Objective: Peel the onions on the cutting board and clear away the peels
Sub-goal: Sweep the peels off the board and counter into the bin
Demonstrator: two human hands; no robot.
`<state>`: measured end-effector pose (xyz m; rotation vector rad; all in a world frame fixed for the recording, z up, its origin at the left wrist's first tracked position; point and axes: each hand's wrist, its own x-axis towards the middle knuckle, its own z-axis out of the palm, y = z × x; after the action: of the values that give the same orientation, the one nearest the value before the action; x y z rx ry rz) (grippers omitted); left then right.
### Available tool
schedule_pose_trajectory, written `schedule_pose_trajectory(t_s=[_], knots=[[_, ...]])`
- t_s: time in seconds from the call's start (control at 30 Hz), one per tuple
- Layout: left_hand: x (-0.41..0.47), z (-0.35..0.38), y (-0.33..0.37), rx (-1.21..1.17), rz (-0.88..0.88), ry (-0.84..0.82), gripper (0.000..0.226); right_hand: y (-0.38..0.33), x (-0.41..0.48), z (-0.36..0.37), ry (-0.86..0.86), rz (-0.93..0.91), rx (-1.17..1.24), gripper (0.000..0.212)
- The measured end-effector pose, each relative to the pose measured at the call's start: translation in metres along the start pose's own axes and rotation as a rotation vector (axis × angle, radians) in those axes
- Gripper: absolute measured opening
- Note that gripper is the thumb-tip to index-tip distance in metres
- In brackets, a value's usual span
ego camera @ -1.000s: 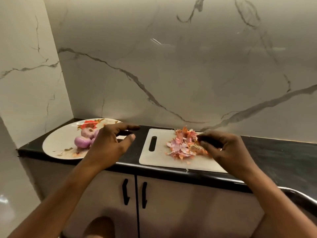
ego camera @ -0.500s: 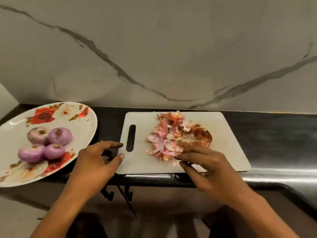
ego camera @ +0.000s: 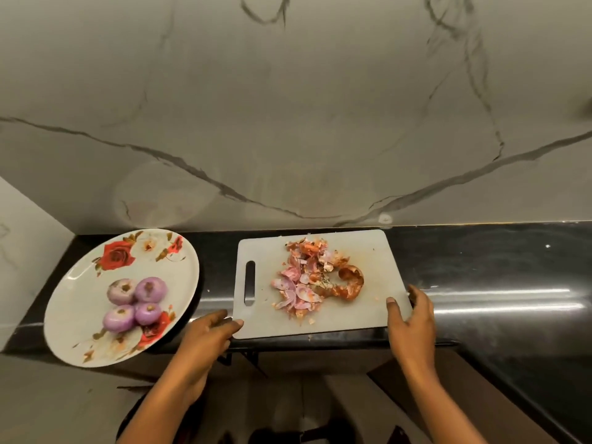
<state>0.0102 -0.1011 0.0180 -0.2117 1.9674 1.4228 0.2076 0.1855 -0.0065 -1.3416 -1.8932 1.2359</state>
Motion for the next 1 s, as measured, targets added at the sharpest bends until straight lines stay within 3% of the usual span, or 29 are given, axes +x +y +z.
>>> schedule_pose_trajectory(t_s=[0.2, 0.53, 0.67, 0.87, 1.0], knots=[[0.01, 0.02, 0.019, -0.082, -0.101, -0.009, 0.022, -0.005, 0.008, 0.002, -0.011, 0.055, -0.033, 0.054], [0.006, 0.048, 0.035, -0.376, 0.074, 0.046, 0.024, -0.01, 0.028, -0.019, -0.09, 0.064, -0.008, 0.049], [-0.001, 0.045, 0.034, -0.43, 0.118, 0.056, 0.02, -0.047, 0.012, -0.023, -0.219, -0.179, -0.198, 0.058], [-0.019, 0.032, 0.018, -0.426, 0.175, 0.126, 0.02, -0.13, -0.048, 0.018, -0.861, -0.795, -0.633, 0.058], [-0.037, 0.022, 0.012, -0.507, 0.192, 0.148, 0.019, -0.139, -0.066, 0.062, -1.15, -1.103, -0.726, 0.061]])
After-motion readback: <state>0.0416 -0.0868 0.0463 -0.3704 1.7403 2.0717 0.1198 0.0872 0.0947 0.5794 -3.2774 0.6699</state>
